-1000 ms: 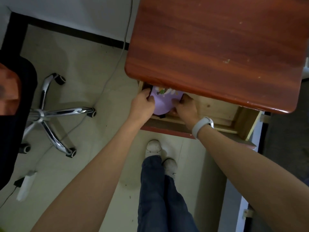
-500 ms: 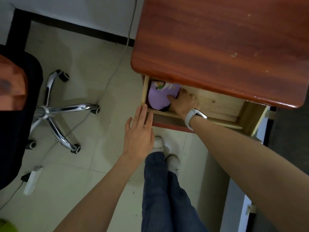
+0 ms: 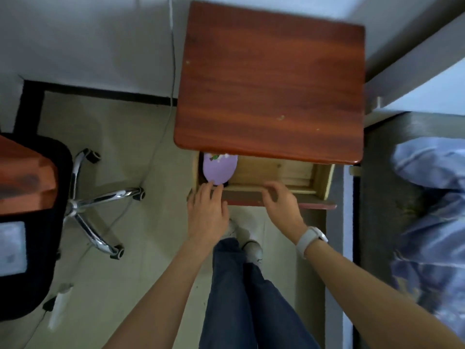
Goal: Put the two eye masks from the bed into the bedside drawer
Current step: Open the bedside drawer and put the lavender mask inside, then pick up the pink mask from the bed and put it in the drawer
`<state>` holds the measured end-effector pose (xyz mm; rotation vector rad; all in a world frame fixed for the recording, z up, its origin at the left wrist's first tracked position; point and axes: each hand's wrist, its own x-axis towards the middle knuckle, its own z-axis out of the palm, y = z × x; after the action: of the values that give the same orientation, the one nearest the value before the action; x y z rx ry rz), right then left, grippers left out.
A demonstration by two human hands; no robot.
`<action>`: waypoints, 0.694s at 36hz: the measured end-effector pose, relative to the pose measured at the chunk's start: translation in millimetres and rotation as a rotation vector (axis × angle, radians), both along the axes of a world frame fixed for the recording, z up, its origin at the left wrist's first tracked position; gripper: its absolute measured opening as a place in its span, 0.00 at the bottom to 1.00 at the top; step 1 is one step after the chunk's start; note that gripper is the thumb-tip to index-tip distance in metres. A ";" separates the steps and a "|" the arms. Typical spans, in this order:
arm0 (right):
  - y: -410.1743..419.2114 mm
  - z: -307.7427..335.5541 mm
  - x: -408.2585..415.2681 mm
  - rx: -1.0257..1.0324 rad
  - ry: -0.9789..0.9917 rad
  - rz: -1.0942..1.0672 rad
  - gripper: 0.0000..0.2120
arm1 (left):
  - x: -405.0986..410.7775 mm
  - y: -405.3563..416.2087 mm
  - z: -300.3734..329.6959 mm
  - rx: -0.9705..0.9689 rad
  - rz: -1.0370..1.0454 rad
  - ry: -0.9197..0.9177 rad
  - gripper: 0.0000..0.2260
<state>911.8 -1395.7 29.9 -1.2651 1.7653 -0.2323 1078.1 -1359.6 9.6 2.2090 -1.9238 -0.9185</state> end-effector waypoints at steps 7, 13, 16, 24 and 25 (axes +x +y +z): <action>8.3 96.1 -95.1 -0.015 -0.006 -0.227 0.09 | -89.0 -53.3 85.0 -0.094 -0.277 0.146 0.18; 14.1 161.4 -202.4 -0.142 0.077 -0.510 0.09 | -219.7 -107.0 153.8 -0.241 -0.565 0.193 0.17; 28.6 180.9 -259.2 -0.197 0.105 -0.672 0.09 | -296.8 -119.3 180.1 -0.272 -0.734 0.238 0.16; 57.2 168.1 -421.5 -0.219 0.065 -1.006 0.10 | -495.4 -131.6 175.1 -0.132 -0.975 0.256 0.19; 53.9 159.9 -442.1 -0.215 0.071 -1.022 0.11 | -517.3 -135.2 166.5 -0.101 -0.980 0.237 0.20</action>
<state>469.6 -1341.7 189.8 -0.3915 2.3594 -0.9751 560.9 -1494.8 176.1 0.9416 -2.8191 -1.0374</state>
